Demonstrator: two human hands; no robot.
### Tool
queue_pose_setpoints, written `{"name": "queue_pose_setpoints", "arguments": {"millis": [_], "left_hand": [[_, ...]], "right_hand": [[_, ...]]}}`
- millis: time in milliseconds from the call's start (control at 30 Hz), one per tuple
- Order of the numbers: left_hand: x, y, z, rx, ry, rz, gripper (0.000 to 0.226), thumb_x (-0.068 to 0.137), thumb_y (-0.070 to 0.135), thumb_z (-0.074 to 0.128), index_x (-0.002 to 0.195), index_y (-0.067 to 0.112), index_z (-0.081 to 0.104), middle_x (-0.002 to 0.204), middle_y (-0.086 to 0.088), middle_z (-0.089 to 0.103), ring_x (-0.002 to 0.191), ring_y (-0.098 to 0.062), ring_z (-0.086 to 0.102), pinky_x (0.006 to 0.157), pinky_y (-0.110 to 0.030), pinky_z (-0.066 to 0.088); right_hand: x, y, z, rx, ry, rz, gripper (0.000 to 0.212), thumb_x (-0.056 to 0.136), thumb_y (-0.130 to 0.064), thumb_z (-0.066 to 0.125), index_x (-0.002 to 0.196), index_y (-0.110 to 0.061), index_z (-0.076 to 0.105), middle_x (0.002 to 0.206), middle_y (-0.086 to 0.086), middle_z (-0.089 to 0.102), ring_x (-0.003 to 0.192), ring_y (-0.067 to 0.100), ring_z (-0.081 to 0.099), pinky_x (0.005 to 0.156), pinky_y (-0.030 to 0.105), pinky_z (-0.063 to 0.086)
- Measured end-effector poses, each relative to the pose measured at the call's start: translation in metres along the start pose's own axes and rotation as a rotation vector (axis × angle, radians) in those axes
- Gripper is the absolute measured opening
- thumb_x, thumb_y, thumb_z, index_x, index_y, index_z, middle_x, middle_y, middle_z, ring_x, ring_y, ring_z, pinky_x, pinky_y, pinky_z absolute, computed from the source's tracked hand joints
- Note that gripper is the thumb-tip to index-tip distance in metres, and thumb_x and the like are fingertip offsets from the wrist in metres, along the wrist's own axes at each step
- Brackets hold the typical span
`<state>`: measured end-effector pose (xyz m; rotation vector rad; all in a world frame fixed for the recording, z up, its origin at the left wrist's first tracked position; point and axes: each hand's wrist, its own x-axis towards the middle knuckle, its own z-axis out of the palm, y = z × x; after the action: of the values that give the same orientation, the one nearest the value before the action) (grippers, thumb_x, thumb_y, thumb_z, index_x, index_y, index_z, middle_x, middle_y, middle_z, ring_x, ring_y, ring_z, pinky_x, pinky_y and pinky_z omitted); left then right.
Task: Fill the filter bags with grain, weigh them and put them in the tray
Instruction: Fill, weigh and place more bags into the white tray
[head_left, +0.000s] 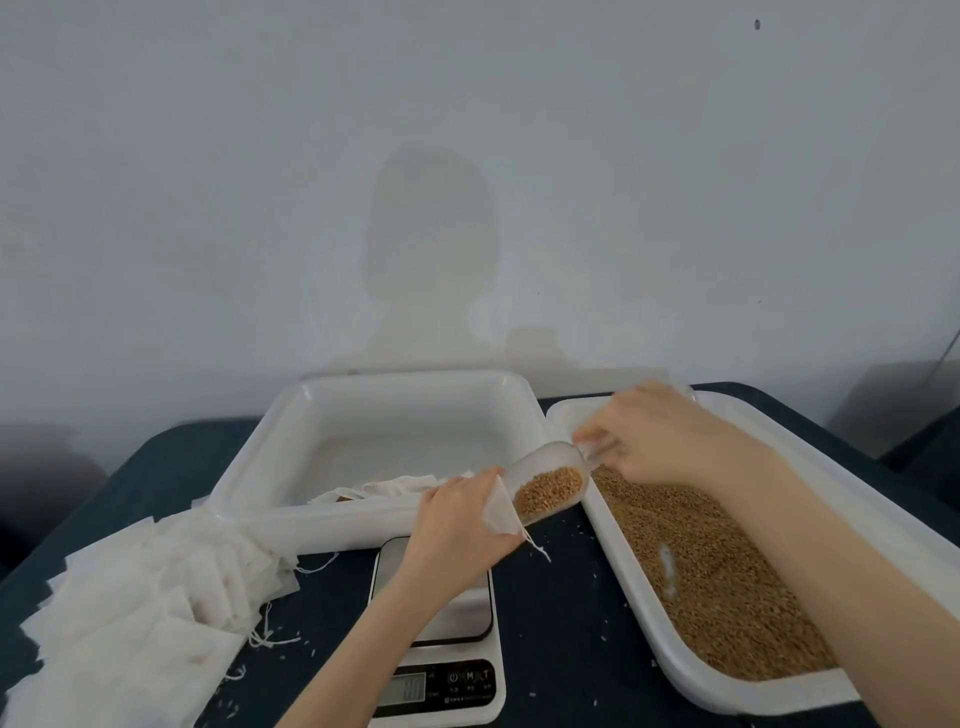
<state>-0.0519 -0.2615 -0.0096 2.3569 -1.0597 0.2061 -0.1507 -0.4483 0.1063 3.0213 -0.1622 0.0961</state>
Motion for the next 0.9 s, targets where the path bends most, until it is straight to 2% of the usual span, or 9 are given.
{"name": "queue_pose_setpoints", "arguments": {"millis": [67, 100, 200, 267, 400, 500, 567, 733, 900], "left_hand": [[0.000, 0.000, 0.004, -0.078, 0.024, -0.033, 0.059, 0.076, 0.044, 0.069, 0.129, 0.029, 0.046, 0.097, 0.012, 0.055, 0.099, -0.012, 0.055, 0.088, -0.028, 0.043], [0.000, 0.001, 0.006, -0.132, 0.043, -0.051, 0.061, 0.076, 0.044, 0.071, 0.129, 0.029, 0.046, 0.096, 0.013, 0.054, 0.096, -0.011, 0.055, 0.086, -0.027, 0.044], [-0.002, 0.000, 0.012, -0.316, 0.083, -0.118, 0.062, 0.073, 0.041, 0.075, 0.129, 0.028, 0.050, 0.099, 0.014, 0.060, 0.093, -0.006, 0.056, 0.082, -0.025, 0.047], [-0.004, -0.001, 0.015, -0.421, 0.101, -0.157, 0.048, 0.072, 0.036, 0.078, 0.114, 0.033, 0.055, 0.096, 0.017, 0.066, 0.091, -0.003, 0.061, 0.082, -0.023, 0.050], [-0.007, -0.003, 0.015, -0.486, 0.115, -0.216, 0.038, 0.068, 0.038, 0.077, 0.090, 0.048, 0.047, 0.086, 0.029, 0.066, 0.086, 0.013, 0.058, 0.068, -0.003, 0.042], [-0.008, -0.008, 0.013, -0.505, 0.140, -0.224, 0.036, 0.064, 0.045, 0.072, 0.095, 0.036, 0.056, 0.089, 0.023, 0.065, 0.091, 0.018, 0.053, 0.070, -0.004, 0.040], [-0.008, -0.010, 0.011, -0.455, 0.133, -0.210, 0.049, 0.071, 0.041, 0.075, 0.114, 0.025, 0.056, 0.098, 0.020, 0.062, 0.099, 0.006, 0.054, 0.077, -0.011, 0.040], [-0.007, -0.010, 0.003, -0.377, 0.065, -0.166, 0.067, 0.075, 0.044, 0.074, 0.134, 0.028, 0.046, 0.109, 0.018, 0.055, 0.104, -0.006, 0.052, 0.084, -0.022, 0.040], [-0.005, -0.008, -0.001, -0.388, 0.028, -0.121, 0.063, 0.079, 0.038, 0.074, 0.135, 0.024, 0.046, 0.117, 0.013, 0.055, 0.110, -0.008, 0.050, 0.089, -0.020, 0.037]], "right_hand": [[0.006, -0.008, -0.008, -0.161, 0.120, -0.104, 0.032, 0.083, -0.009, 0.057, 0.099, -0.035, 0.065, 0.088, -0.015, 0.064, 0.097, 0.012, 0.055, 0.110, 0.035, 0.025], [0.009, -0.013, -0.011, -0.219, 0.169, -0.131, 0.035, 0.083, -0.008, 0.057, 0.102, -0.036, 0.065, 0.087, -0.015, 0.061, 0.099, 0.012, 0.052, 0.112, 0.035, 0.016], [0.017, -0.027, -0.018, -0.371, 0.226, -0.173, 0.045, 0.084, -0.006, 0.053, 0.115, -0.036, 0.063, 0.099, -0.009, 0.062, 0.114, 0.014, 0.047, 0.115, 0.036, -0.005], [0.021, -0.037, -0.021, -0.446, 0.227, -0.188, 0.051, 0.082, 0.001, 0.048, 0.118, -0.032, 0.063, 0.103, -0.006, 0.060, 0.118, 0.018, 0.045, 0.116, 0.041, -0.013], [0.027, -0.053, -0.025, -0.542, 0.268, -0.218, 0.057, 0.078, 0.010, 0.041, 0.117, -0.024, 0.064, 0.099, -0.003, 0.058, 0.113, 0.022, 0.047, 0.113, 0.043, -0.018], [0.028, -0.053, -0.024, -0.531, 0.279, -0.217, 0.057, 0.080, 0.010, 0.040, 0.119, -0.024, 0.063, 0.102, -0.002, 0.059, 0.113, 0.022, 0.047, 0.114, 0.042, -0.017], [0.027, -0.047, -0.023, -0.492, 0.267, -0.198, 0.060, 0.080, 0.009, 0.041, 0.122, -0.028, 0.061, 0.108, -0.003, 0.059, 0.116, 0.021, 0.046, 0.115, 0.041, -0.014], [0.021, -0.026, -0.013, -0.364, 0.228, -0.157, 0.062, 0.084, 0.005, 0.049, 0.128, -0.040, 0.054, 0.113, -0.009, 0.058, 0.117, 0.015, 0.046, 0.115, 0.038, 0.004], [0.006, 0.001, -0.002, -0.242, 0.175, -0.148, 0.040, 0.095, -0.022, 0.055, 0.128, -0.044, 0.052, 0.113, -0.014, 0.062, 0.108, 0.010, 0.052, 0.099, 0.032, 0.027]]}}
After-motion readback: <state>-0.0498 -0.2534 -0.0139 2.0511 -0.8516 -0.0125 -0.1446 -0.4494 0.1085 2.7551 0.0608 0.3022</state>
